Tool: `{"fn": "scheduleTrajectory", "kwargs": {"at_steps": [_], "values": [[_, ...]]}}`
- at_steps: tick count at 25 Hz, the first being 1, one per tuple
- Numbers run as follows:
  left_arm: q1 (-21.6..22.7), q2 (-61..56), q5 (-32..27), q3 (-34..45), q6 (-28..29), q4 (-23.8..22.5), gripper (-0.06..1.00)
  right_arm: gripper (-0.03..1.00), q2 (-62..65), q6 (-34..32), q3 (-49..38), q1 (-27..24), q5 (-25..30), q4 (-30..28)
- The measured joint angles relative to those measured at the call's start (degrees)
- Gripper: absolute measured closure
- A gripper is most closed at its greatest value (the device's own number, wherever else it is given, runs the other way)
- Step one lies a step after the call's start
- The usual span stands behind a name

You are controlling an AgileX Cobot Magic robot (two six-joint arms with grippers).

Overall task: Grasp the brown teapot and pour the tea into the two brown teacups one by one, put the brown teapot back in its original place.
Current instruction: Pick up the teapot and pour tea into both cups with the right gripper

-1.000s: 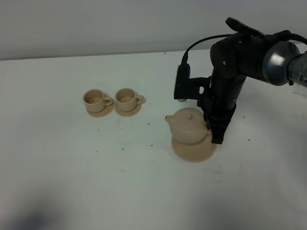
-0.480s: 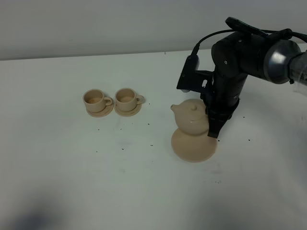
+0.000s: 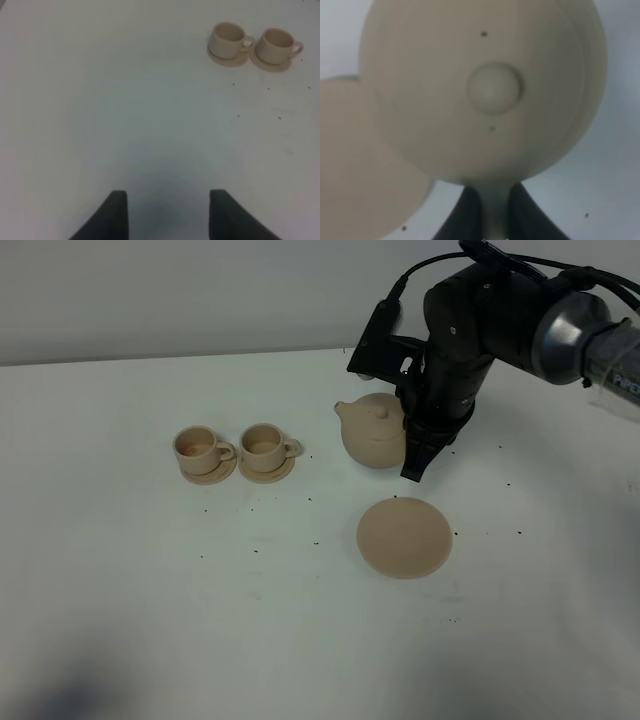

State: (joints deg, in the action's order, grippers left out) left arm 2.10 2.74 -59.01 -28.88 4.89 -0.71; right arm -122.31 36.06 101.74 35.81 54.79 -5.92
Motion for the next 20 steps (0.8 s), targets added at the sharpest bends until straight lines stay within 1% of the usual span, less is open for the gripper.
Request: {"fn": "scheduleTrajectory", "kwargs": {"at_steps": [5,8,11,15,20], "values": [[0.0,0.0,0.0,0.0,0.0,0.0,0.55,0.86,-5.15,-1.18,10.12,1.97,4.49,-3.78],[0.0,0.0,0.0,0.0,0.0,0.0,0.55,0.86,-8.26,-1.32,15.44,2.86,6.1,-4.74],[0.0,0.0,0.0,0.0,0.0,0.0,0.55,0.86,-10.94,-1.32,19.63,4.0,6.54,-5.62],[0.0,0.0,0.0,0.0,0.0,0.0,0.55,0.86,-13.13,-0.91,22.75,5.68,6.72,-7.36],[0.0,0.0,0.0,0.0,0.0,0.0,0.55,0.86,-13.85,0.2,23.6,7.26,5.34,-10.53]]}}
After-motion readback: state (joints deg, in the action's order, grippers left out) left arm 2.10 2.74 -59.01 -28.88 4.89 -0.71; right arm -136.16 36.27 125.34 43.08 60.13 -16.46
